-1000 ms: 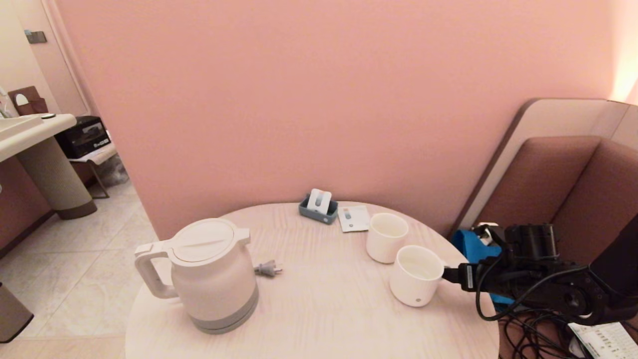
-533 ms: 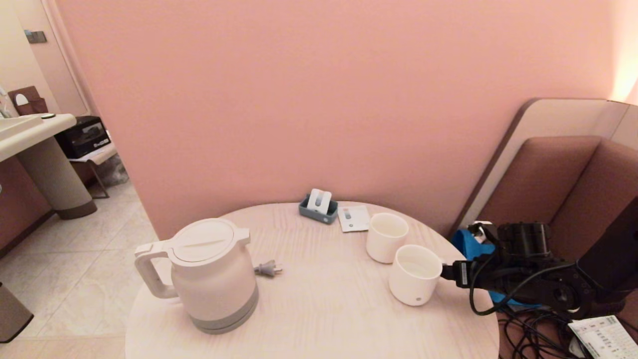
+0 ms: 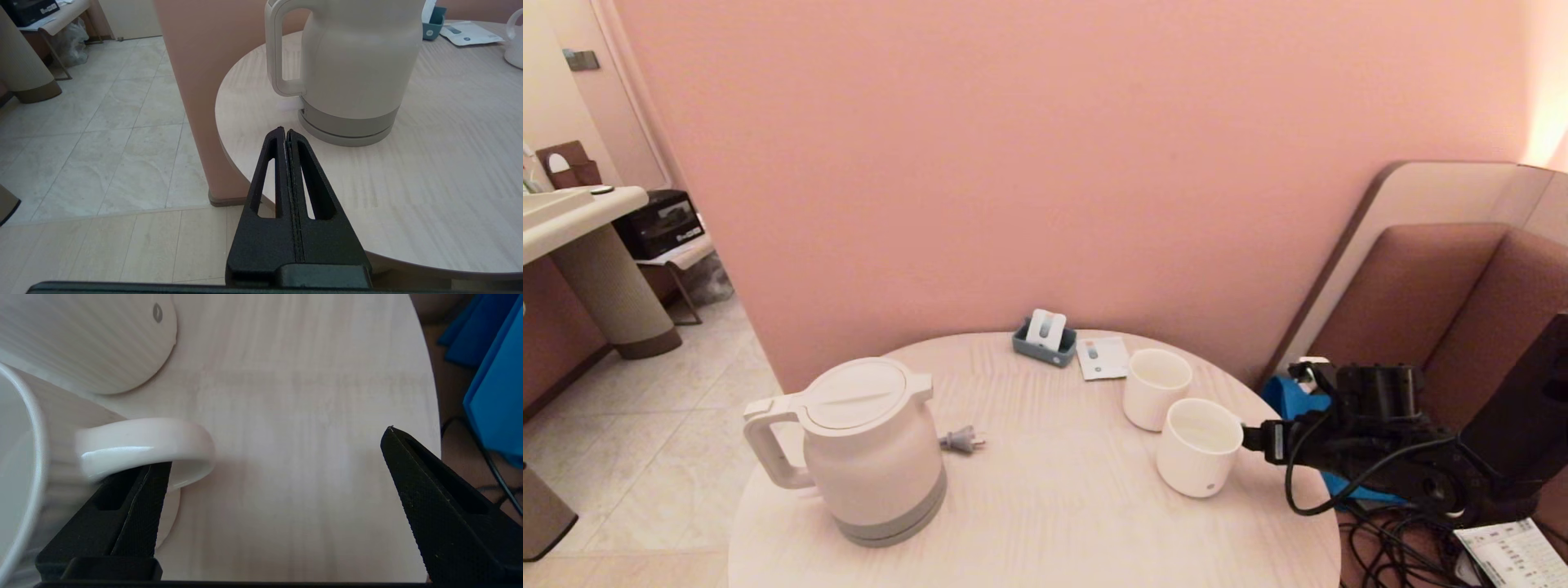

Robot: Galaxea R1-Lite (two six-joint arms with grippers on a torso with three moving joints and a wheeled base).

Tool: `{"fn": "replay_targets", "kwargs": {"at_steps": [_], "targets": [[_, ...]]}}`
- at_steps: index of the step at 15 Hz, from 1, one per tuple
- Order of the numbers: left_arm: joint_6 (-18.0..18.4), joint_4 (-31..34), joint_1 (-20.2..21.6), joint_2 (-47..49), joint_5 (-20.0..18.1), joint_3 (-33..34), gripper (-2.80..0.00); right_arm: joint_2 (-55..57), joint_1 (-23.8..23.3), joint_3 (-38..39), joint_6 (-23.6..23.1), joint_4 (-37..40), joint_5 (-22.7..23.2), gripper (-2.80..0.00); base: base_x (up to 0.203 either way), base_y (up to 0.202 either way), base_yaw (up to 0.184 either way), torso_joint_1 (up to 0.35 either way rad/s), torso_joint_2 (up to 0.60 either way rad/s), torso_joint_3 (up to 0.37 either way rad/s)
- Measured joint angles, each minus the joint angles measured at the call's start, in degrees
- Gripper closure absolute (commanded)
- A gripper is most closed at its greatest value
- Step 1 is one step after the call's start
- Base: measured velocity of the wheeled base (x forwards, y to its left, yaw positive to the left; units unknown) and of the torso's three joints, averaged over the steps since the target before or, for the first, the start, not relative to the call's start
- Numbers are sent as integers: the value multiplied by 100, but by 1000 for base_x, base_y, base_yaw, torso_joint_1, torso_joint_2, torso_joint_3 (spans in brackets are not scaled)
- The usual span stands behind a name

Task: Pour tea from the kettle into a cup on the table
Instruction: Pick up the cup

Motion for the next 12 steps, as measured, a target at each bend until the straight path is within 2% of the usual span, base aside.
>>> {"fn": "replay_targets", "kwargs": {"at_steps": [3, 9, 12], "targets": [[-2, -1, -1, 0, -1, 0, 0, 279, 63, 204, -80, -692, -131, -280, 0, 0, 0, 0, 0, 0], [-2, 1, 0, 0, 1, 0, 0, 404, 129, 267, -77, -762, -117, -280, 0, 0, 0, 0, 0, 0], [-2, 1, 0, 0, -4, 0, 0, 415, 129, 356, -70, -1131, -111, -280, 0, 0, 0, 0, 0, 0]]}}
